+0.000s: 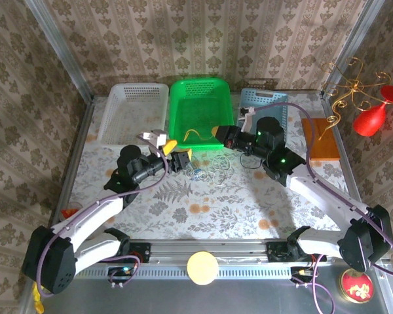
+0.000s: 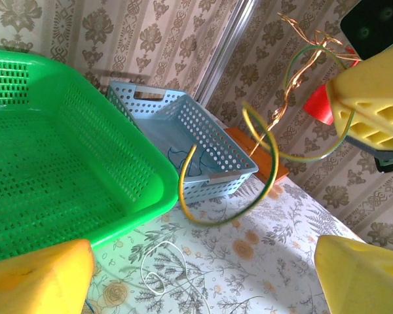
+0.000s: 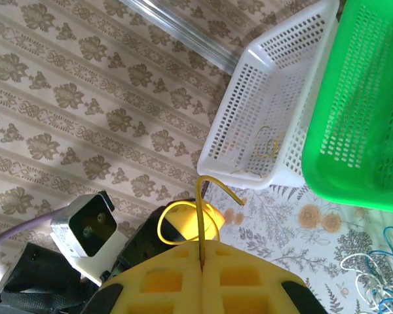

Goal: Untangle the cables

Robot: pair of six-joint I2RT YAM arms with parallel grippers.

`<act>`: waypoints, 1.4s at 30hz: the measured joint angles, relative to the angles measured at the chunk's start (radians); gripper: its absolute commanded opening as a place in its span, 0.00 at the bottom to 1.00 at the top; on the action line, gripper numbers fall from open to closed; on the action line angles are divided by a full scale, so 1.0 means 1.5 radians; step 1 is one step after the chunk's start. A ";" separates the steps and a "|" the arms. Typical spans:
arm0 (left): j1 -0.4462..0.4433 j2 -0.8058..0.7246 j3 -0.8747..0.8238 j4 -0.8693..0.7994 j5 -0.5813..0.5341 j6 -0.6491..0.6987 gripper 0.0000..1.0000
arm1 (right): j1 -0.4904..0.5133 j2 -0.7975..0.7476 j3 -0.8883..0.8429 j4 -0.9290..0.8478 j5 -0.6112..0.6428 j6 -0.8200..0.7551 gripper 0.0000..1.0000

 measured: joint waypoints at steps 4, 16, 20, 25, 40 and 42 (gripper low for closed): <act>0.005 0.006 0.004 0.002 0.003 -0.001 0.82 | 0.007 0.003 0.000 0.002 0.000 0.000 0.00; 0.022 0.026 0.012 0.012 0.009 -0.002 0.78 | 0.022 0.004 0.000 0.009 -0.002 0.000 0.00; 0.022 0.033 0.015 0.014 0.013 -0.002 0.72 | 0.028 0.010 0.000 0.009 -0.002 0.000 0.00; 0.023 0.039 0.020 0.023 0.020 -0.002 0.54 | 0.031 0.013 0.000 0.009 -0.003 0.000 0.00; 0.035 0.020 0.013 0.032 0.035 -0.018 0.00 | 0.013 0.013 0.000 0.006 0.001 -0.001 0.00; 0.040 -0.001 0.006 0.035 0.037 -0.028 0.00 | 0.003 0.013 0.000 0.006 0.004 -0.001 0.00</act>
